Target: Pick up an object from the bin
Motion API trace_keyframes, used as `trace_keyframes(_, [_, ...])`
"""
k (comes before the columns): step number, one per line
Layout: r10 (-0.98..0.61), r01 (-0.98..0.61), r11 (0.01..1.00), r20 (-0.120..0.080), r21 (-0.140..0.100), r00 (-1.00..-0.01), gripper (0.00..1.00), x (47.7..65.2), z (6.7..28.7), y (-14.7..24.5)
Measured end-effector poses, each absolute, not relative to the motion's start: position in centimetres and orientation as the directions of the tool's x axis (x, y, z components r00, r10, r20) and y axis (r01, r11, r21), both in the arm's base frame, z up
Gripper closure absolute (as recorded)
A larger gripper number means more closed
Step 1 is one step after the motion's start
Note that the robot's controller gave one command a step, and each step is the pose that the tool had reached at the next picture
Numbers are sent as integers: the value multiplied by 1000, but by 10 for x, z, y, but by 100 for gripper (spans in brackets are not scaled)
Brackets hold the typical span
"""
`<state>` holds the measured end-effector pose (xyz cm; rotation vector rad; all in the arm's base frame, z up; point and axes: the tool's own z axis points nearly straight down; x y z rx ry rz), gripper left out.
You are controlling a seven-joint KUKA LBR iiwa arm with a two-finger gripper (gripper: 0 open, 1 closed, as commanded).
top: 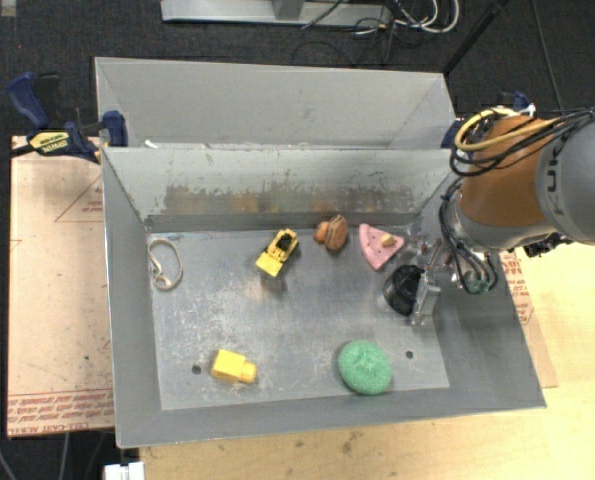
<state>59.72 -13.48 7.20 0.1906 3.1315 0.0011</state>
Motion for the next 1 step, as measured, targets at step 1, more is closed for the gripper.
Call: trace_keyframes(1, [121, 121, 993, 5, 2, -993, 100, 595, 80, -134])
